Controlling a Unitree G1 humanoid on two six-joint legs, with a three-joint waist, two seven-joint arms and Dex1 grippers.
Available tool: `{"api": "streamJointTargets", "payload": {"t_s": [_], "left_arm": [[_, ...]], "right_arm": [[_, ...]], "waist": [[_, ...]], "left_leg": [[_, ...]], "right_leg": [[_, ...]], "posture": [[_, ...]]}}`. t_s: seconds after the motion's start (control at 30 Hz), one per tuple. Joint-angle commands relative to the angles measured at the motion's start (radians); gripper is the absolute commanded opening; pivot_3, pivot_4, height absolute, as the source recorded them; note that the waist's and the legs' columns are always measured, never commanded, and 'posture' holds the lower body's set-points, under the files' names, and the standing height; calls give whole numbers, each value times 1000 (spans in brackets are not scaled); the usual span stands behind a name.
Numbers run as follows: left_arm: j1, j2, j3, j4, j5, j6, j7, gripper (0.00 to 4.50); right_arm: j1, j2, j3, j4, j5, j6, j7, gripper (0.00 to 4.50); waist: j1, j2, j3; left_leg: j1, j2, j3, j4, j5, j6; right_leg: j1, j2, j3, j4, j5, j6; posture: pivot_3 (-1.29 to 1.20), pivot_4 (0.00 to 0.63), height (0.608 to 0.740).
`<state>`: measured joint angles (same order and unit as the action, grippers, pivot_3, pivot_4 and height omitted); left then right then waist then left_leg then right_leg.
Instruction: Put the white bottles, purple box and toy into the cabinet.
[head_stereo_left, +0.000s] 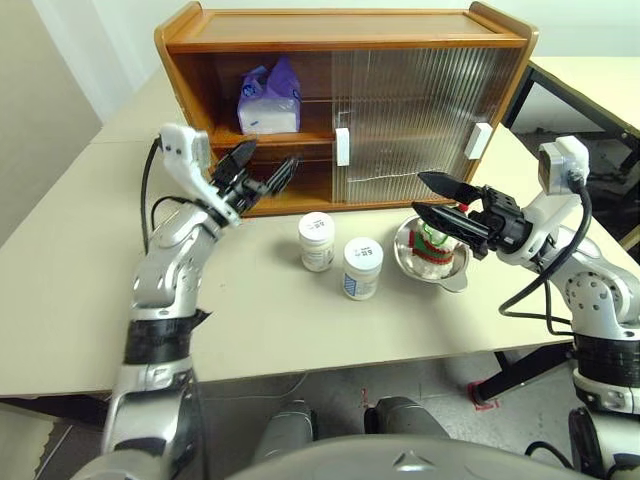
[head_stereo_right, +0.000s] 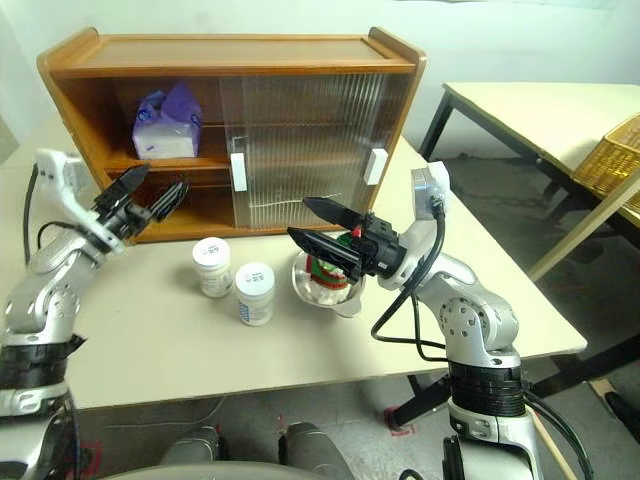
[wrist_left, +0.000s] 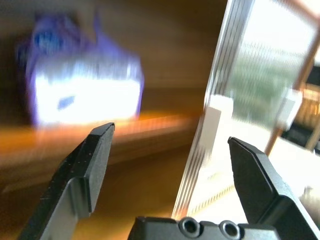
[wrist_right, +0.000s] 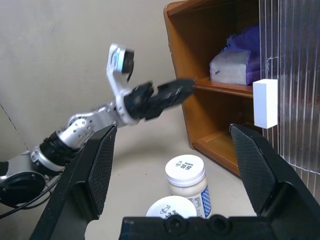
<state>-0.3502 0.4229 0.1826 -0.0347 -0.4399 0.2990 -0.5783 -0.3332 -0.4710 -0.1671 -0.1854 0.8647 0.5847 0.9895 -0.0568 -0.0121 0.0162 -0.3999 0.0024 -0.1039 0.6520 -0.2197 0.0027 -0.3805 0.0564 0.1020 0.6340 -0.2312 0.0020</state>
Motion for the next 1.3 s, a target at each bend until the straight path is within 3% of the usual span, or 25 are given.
{"api": "streamJointTargets", "payload": {"t_s": [0.03, 0.23, 0.27, 0.47, 0.73, 1.3], "left_arm": [[90, 55, -1, -17, -7, -48, -120, 4487], [255, 105, -19, -17, -31, -118, -301, 4487], [272, 106, -21, -15, -35, -122, -320, 4487], [324, 100, -58, 45, 2, -190, -403, 4487], [271, 69, -120, 192, 99, -305, -388, 4487], [148, -24, -169, 390, 155, -398, -361, 4487]], "right_arm": [[-6, 1, 13, 6, -3, 0, 6, 4500], [-10, 3, 12, 12, -5, -4, 10, 4500], [-10, 3, 12, 11, -5, -4, 10, 4500], [-13, 1, 9, 10, -3, -3, 9, 4500], [-8, -12, 1, -4, 5, 5, 3, 4500], [20, -24, -17, -46, 20, 20, -24, 4500]], "waist": [[0, 1, -1], [2, 4, -4], [2, 5, -5], [1, 8, -8], [-2, 10, -9], [-21, 10, -9]], "left_leg": [[-1, 0, 0, 0, 0, 0], [-7, 3, 0, -4, -1, -3], [-8, 3, 1, -4, -2, -3], [-8, 4, 1, -7, -1, -3], [-8, 6, 1, -8, -1, -2], [-8, 5, 1, -8, 1, 1]], "right_leg": [[-1, 0, 0, 0, 0, 0], [-11, -1, 0, 1, 1, -7], [-12, -1, 0, 1, 6, -16], [-15, -1, -1, 1, 6, -19], [-15, -1, -1, 1, 5, -17], [-14, 0, 0, 1, 3, -11]], "posture": [[-112, 11, 740], [-114, 8, 740], [-114, 8, 740], [-120, 7, 740], [-131, 10, 740], [-163, 18, 740]]}}
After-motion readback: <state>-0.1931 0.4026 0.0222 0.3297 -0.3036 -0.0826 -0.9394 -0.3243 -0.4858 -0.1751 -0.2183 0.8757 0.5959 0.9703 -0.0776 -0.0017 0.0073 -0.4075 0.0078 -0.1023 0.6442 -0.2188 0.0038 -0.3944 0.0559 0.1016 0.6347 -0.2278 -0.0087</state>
